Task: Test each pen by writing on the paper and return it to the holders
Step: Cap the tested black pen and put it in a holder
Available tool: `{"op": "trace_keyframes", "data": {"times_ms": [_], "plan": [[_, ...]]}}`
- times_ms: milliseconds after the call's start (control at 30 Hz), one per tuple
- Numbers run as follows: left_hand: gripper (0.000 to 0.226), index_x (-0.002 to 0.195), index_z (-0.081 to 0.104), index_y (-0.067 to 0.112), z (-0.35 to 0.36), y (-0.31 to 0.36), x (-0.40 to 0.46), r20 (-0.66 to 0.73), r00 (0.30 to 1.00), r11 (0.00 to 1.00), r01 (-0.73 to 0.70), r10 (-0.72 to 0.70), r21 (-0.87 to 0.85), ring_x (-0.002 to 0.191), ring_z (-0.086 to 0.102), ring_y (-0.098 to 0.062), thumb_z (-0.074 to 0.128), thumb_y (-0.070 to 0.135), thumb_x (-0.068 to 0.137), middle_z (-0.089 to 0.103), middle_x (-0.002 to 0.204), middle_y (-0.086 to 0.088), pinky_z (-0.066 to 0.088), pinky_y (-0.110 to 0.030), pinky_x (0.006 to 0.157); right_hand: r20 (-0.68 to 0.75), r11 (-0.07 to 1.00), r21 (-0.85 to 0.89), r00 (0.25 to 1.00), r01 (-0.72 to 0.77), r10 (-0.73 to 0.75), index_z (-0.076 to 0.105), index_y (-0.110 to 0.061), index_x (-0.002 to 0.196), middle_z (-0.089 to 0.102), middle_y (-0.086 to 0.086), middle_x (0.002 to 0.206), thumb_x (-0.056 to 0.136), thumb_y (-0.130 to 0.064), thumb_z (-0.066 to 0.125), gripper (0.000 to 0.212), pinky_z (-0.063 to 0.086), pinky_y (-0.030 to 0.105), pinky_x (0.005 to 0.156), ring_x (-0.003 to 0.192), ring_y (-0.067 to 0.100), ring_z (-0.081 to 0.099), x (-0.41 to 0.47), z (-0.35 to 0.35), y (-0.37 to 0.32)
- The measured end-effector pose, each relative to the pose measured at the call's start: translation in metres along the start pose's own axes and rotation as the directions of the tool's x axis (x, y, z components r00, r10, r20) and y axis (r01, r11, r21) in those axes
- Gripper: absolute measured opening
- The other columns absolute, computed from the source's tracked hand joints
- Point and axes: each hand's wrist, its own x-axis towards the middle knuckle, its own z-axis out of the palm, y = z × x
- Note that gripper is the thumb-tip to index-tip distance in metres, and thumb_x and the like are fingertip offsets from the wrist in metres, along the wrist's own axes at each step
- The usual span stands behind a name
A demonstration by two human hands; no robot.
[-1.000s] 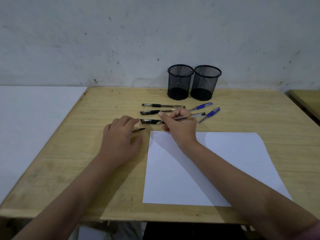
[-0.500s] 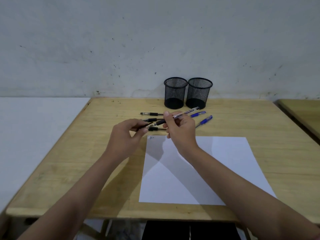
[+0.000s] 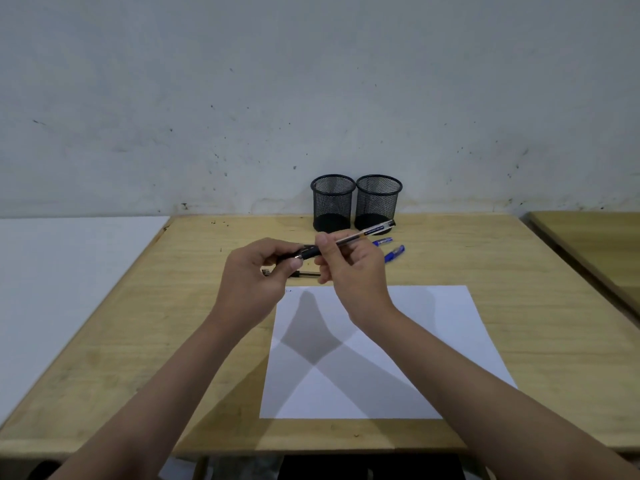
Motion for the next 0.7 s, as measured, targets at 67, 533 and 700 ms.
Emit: {"op": "trace_keyframes", "data": {"times_ms": [67,533,700], "plan": [[0.019,0.086,0.071,0.019,0.003,0.001,0.005,-0.009,1.000,1.000,0.019,-0.019,-0.004,0.072,0.062,-0.005,0.071,0.003,0.077,0.071,0.081,0.006,0.050,-0.020,0.071,-0.017,0.990,-0.093,0.994,-0.107,0.106,0.065,-0.010,0.078,0.065,-0.003,0.058,0.087,-0.034,0.062,0.026,0.050,0.022,0.047,0.046,0.005,0.055,0.001,-0.001,-0.003],[0.026,0.100,0.069,0.016,0.010,0.016,0.067,0.134,0.988,0.992,-0.088,0.076,0.086,0.071,0.059,0.005,0.073,0.008,0.075,0.069,0.081,0.005,0.038,-0.003,0.068,0.294,0.470,-0.669,0.785,0.576,-0.545,0.073,-0.014,0.095,0.074,-0.002,0.082,0.069,-0.015,0.073,0.026,0.052,0.048,0.069,0.073,0.021,0.065,0.064,-0.037,-0.006],[0.043,0.113,0.060,0.022,0.028,-0.012,0.105,0.011,1.000,0.990,-0.022,0.020,0.141,0.093,0.060,-0.003,0.075,0.028,0.074,0.065,0.101,0.007,0.039,-0.002,0.072,0.157,0.631,-0.601,0.847,0.490,-0.509,0.051,-0.017,0.130,0.067,-0.001,0.078,0.077,-0.005,0.073,0.059,0.054,0.021,0.069,0.068,0.009,0.065,0.113,-0.048,-0.031]]}}
